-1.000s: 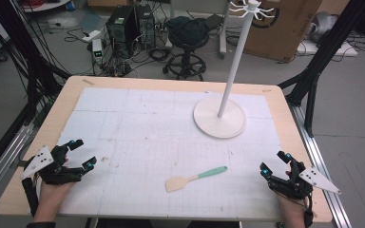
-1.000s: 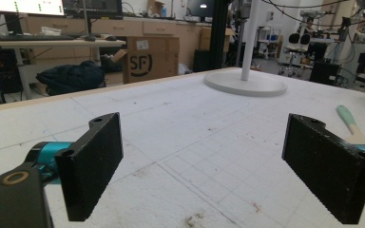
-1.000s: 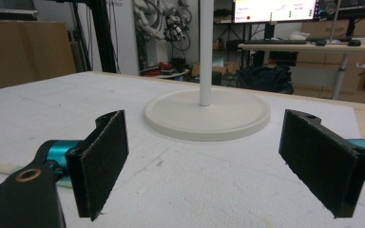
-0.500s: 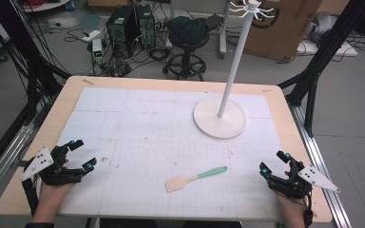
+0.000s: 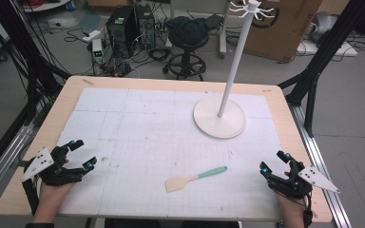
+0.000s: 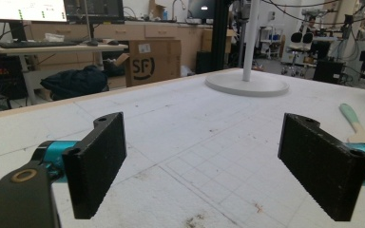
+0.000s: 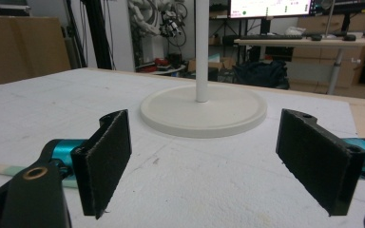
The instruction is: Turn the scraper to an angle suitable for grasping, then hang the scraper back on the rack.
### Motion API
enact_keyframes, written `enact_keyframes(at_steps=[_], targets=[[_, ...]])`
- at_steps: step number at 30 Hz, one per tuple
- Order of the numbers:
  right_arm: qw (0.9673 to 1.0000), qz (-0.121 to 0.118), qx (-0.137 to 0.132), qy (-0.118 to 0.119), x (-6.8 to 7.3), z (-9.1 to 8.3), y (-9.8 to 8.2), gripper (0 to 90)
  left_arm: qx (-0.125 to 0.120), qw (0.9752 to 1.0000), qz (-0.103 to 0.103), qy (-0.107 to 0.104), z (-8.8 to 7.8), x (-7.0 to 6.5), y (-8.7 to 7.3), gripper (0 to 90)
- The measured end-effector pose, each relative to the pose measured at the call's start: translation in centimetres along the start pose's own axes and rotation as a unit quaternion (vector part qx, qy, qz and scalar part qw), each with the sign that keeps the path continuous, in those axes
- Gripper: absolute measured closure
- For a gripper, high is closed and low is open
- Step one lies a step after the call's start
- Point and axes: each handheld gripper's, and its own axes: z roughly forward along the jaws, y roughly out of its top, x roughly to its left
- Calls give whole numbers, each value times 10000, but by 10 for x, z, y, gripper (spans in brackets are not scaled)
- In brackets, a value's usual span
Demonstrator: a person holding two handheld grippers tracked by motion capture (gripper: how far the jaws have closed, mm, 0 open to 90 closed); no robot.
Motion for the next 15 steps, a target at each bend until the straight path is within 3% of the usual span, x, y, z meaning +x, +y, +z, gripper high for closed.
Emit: enact_keyframes(at_steps=[4, 11, 15], targets=[[9999, 143, 91, -10, -1, 2, 1, 180, -44, 10000, -78, 26, -1, 1, 0, 150], [9999, 101, 50, 55, -1, 1, 1, 180, 71, 9999, -114, 64, 0, 1, 2, 134], [10000, 81, 23, 48, -1, 1, 0, 180, 76, 9999, -67, -101, 2, -8, 12, 136]])
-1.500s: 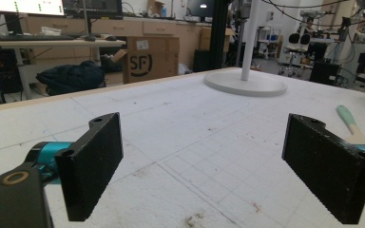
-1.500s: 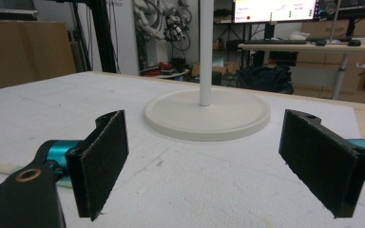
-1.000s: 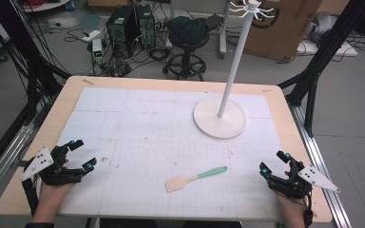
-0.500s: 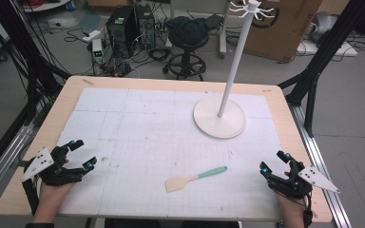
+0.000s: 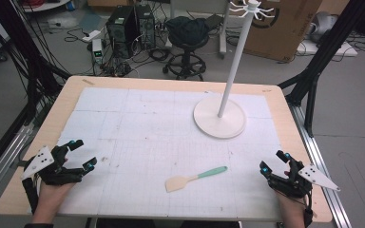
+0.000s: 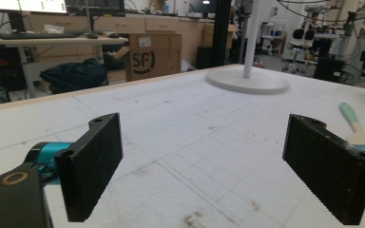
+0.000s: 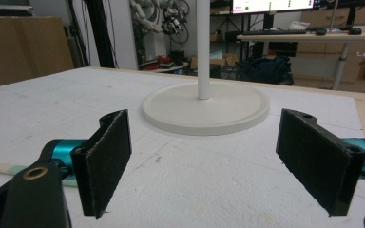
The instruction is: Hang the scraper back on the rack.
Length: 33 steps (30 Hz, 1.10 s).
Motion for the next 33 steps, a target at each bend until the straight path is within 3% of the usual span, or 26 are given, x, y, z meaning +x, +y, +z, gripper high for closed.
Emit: enact_keyframes(at_steps=[4, 9, 13, 19, 20, 24, 31, 32, 33], targets=[[10000, 26, 47, -5, -1, 1, 0, 180, -159, 9997, 8, -205, 8, -16, 16, 135], [10000, -4, 12, 20, -1, 0, 0, 180, 190, 9972, 275, -665, 42, -45, 32, 135], [10000, 19, -6, 26, -1, 0, 0, 180, 495, 9914, 465, -1116, 79, -71, 39, 135], [10000, 0, -23, 66, -1, -1, 0, 180, 849, 9851, 457, -1422, 127, -102, 39, 143], [10000, 5, -25, 67, -1, -1, 0, 180, 955, 9831, 497, -1478, 139, -111, 39, 144], [10000, 8, -16, 77, -1, -1, 0, 180, 1081, 9803, 487, -1578, 157, -124, 35, 155], [10000, 7, -38, 79, -2, -1, 0, 180, 1510, 9688, 601, -1870, 194, -152, 25, 212], [10000, 24, -34, 81, -1, -1, 0, 180, 1616, 9657, 673, -1919, 203, -160, 23, 227], [10000, 24, -34, 81, -1, -1, 0, 180, 1616, 9657, 673, -1919, 203, -160, 23, 238]])
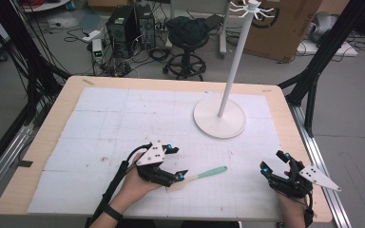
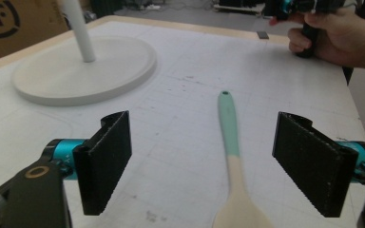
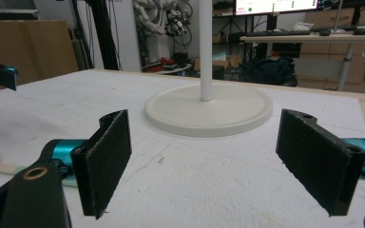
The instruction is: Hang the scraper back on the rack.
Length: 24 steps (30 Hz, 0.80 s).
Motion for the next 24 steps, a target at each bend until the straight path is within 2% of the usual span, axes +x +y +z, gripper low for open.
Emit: enact_keyframes(at_steps=[5, 7, 8, 11, 12, 13, 14, 17, 20, 22, 24], targets=[[10000, -17, -17, 7, -1, 0, 0, 180, 353, 9994, -33, -56, 22, -7, 2, 278], [10000, -6, -17, 9, 0, 0, 0, 180, 538, 9985, 22, -59, 29, -10, 2, 291], [10000, 1, -22, 8, 0, 0, 0, 180, 633, 9980, 36, -71, 33, -11, 2, 332], [10000, 16, 14, 1, -1, 0, 0, 180, 992, 9949, 111, -112, 44, -16, 2, 375], [10000, 18, 6, 6, -1, 0, 0, 180, 992, 9949, 111, -112, 44, -16, 2, 401], [10000, 23, 3, 7, -1, 0, 0, 180, 1192, 9927, 174, -92, 48, -17, 2, 423], [10000, 25, 2, 7, -1, 0, 0, 180, 1192, 9927, 174, -92, 48, -17, 2, 444], [10000, 40, 10, 6, 0, 0, 0, 180, 1449, 9891, 199, -143, 53, -19, 1, 540], [10000, 30, 4, 14, -1, 0, 0, 180, 1654, 9857, 321, -76, 57, -22, 0, 567], [10000, 18, 3, 18, -1, 0, 0, 180, 1711, 9847, 311, -97, 59, -23, -1, 594], [10000, 20, 0, 19, -1, 0, 0, 180, 1700, 9851, 251, -118, 59, -22, -1, 642]])
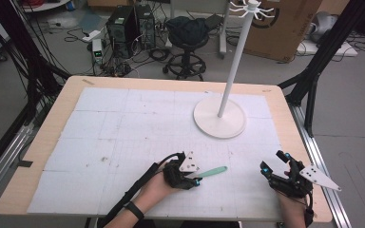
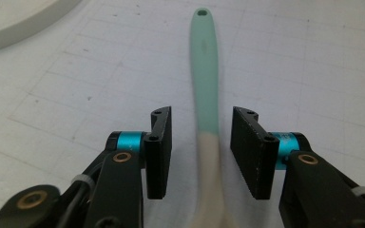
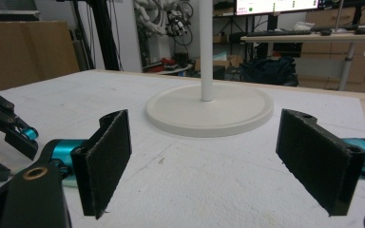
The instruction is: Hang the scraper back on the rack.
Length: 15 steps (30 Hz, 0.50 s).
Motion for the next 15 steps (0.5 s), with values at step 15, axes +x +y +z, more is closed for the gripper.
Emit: enact_keyframes(at_steps=[15], targets=[[10000, -17, -8, -9, 1, 0, 0, 180, 31, 9998, -133, -165, 1, -1, 0, 800]])
